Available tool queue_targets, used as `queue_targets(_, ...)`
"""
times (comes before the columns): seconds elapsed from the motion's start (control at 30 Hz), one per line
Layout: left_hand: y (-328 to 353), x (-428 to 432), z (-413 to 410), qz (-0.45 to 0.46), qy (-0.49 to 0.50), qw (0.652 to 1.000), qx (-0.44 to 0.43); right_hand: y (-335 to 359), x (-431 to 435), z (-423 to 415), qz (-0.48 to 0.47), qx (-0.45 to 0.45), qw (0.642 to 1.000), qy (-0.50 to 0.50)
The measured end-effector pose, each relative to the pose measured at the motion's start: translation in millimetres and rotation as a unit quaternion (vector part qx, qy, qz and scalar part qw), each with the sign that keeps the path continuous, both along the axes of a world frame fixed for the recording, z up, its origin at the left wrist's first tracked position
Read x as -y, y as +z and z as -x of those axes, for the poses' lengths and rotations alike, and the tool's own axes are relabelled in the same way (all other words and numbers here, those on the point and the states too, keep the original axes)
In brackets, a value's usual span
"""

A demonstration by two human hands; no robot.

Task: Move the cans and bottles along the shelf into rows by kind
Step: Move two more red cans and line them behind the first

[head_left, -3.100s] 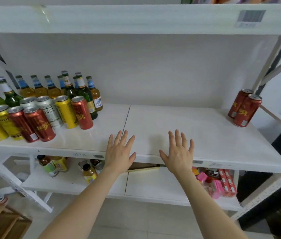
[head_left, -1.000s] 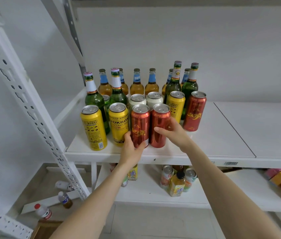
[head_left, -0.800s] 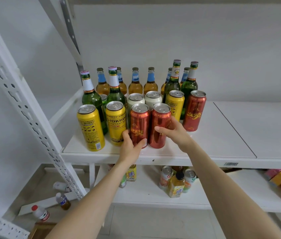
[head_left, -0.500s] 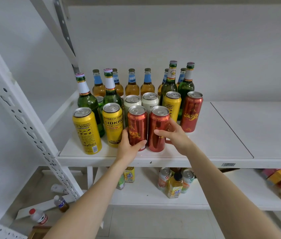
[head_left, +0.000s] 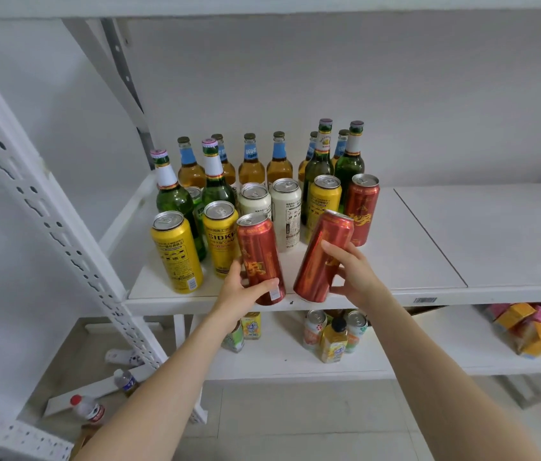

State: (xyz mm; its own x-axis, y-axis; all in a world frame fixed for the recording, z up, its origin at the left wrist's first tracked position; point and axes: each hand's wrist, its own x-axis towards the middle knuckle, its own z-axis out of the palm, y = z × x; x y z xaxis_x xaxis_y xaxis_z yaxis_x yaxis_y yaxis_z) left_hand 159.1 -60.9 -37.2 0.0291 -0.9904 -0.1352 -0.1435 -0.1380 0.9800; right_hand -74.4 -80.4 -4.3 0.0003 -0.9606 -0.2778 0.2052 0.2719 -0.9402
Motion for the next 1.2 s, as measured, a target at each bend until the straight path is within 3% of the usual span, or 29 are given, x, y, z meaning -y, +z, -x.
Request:
queue_targets(0.27,15.5,-30.4,-8.2,-0.034,-0.03,0.997,-0.069,12.0,-42.3,10.2,-0.013,0.049,0.998,-0.038)
queue_targets(0.6,37.4,-44.3,29.8,-0.028,-0.026,0.996,-0.082,34.4,-55.8,61.9,-0.007,0.024,0.999,-0.026)
queue_targets(0.93,47.6,-67.2,110.6,-0.008,0.004,0.997,-0.071,51.5,-76.8,167.9,0.001,-0.019,1.0,-0.011)
queue_targets(1.2,53.1,-72.3,201.4,0.005,-0.032,0.999,-0.03,63.0,-92.7,254.3,0.011,-0.04,0.999,-0.021)
